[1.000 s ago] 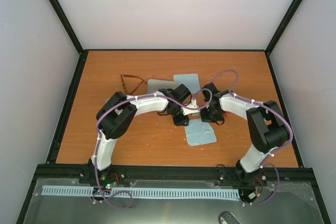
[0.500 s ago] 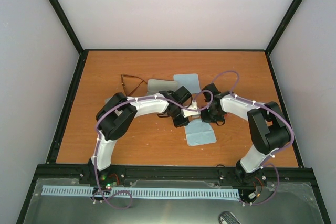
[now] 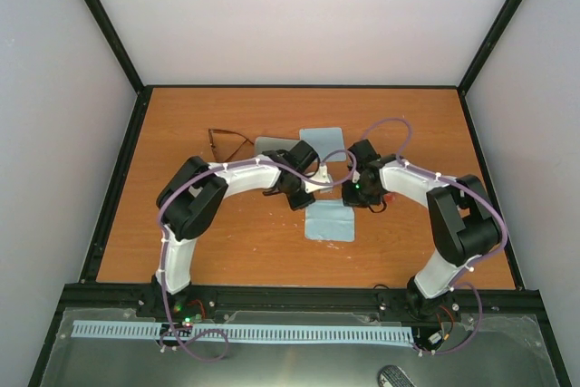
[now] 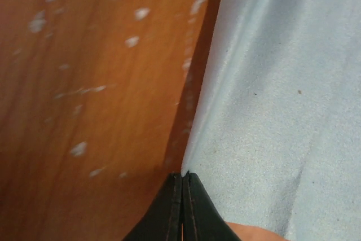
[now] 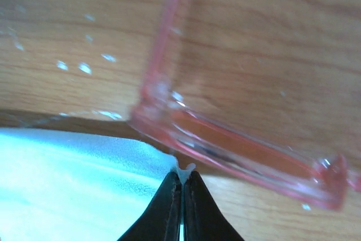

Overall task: Organize the sunglasses
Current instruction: Fold the glasses cleaning cloth at the center of the board.

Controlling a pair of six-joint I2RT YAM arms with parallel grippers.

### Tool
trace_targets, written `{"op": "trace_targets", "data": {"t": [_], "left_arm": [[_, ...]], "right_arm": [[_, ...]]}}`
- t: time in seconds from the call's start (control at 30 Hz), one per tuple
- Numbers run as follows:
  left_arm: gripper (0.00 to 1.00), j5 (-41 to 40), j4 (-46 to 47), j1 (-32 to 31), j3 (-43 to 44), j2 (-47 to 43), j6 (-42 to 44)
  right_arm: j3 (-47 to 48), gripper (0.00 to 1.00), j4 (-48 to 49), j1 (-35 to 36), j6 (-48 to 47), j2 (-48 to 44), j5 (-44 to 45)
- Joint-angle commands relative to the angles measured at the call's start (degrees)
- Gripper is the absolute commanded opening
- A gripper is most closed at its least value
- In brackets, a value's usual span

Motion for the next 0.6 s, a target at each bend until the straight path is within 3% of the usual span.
{"op": "trace_targets", "data": {"t": [0.0, 0.27, 0.57], "left_arm": [[0.00, -3.2, 0.8, 2.5, -0.9, -2.9, 3.0], [0.01, -4.7, 2.9, 3.4, -0.9, -4.1, 3.7], [0.00, -2.2, 3.6, 3.6, -2.1, -8.8, 0.6]], "right_arm": [[4.0, 0.03, 2.3, 0.4, -2.4, 2.2, -2.7], [9.0, 0.03, 2.9, 1.0, -5.9, 6.4, -4.5], [5.7, 0.03, 3.6, 1.1, -7.5, 4.7, -3.8]]}}
